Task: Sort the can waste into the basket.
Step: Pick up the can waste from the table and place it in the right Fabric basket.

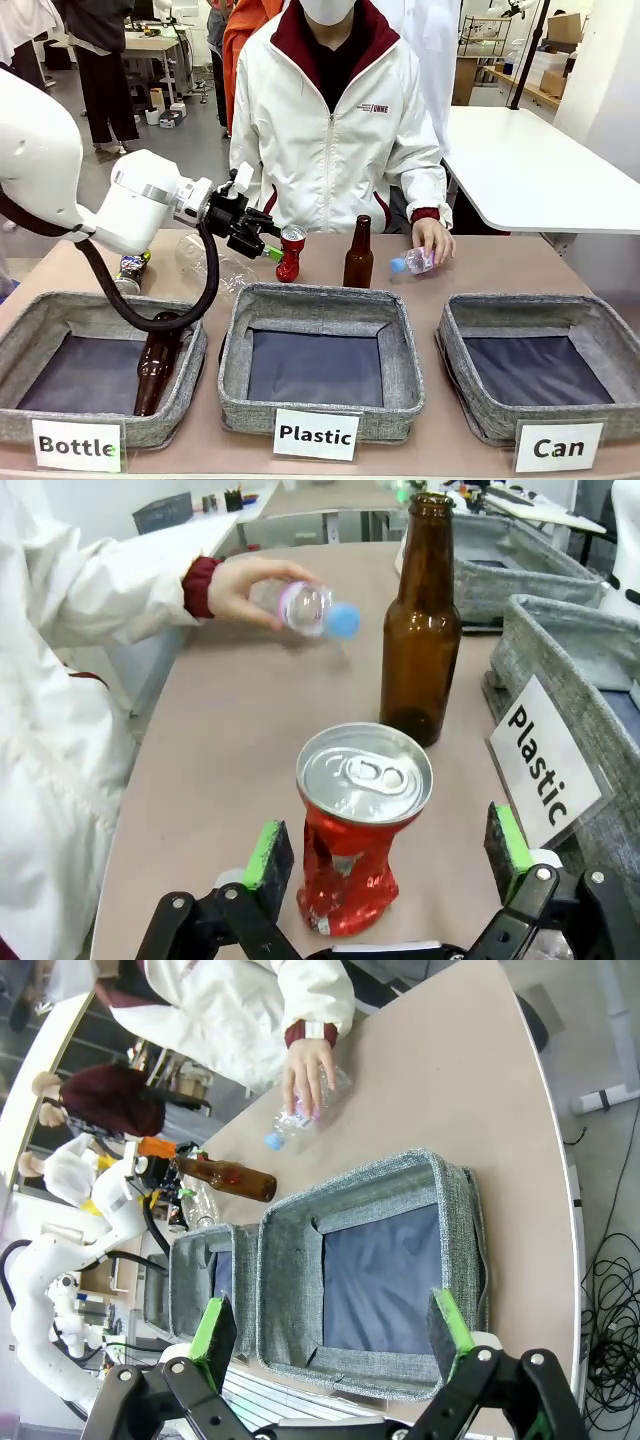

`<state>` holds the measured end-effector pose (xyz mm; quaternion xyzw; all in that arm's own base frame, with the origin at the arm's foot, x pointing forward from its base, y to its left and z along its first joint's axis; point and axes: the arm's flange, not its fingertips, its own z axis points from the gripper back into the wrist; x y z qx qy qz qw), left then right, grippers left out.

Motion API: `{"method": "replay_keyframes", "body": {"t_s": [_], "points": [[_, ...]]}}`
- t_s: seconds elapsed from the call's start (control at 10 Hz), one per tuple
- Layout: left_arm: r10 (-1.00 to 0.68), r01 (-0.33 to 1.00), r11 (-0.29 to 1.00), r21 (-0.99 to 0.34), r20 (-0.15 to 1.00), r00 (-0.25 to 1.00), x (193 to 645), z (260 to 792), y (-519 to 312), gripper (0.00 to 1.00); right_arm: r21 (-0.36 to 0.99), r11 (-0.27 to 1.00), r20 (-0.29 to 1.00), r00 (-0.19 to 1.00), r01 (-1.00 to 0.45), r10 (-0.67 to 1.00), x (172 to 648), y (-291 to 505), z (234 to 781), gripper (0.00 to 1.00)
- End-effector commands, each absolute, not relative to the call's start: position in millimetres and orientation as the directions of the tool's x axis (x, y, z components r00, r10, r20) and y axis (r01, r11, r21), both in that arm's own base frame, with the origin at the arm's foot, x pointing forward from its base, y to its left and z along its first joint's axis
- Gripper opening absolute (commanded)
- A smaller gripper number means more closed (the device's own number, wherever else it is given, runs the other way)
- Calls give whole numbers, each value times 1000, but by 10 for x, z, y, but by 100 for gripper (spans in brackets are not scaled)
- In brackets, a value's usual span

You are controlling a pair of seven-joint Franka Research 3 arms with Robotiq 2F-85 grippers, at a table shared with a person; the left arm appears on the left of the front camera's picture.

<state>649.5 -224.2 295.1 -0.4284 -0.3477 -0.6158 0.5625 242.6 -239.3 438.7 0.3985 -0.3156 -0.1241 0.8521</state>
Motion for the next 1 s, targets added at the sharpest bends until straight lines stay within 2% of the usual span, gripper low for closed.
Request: {"method": "replay_keyframes", "body": {"t_s": [0.0, 0.7, 0.8, 0.9], "points": [[-418, 990, -121, -65, 908, 8, 6572, 2938, -2344, 100, 757, 649, 469, 753, -74, -461, 2450, -2412, 4389, 100], [-393, 993, -90, -79, 919, 38, 6591, 2946, -2377, 100, 757, 649, 469, 753, -74, -461, 2450, -2412, 4389, 100], [-413, 991, -104, -85, 910, 34, 6582, 2910, -2416, 41, 757, 649, 469, 753, -74, -461, 2450, -2412, 4389, 100], [-404, 988, -118, -102, 914, 46, 6592, 2877, -2450, 40, 757, 649, 469, 753, -74, -461, 2450, -2412, 4389, 100]]}}
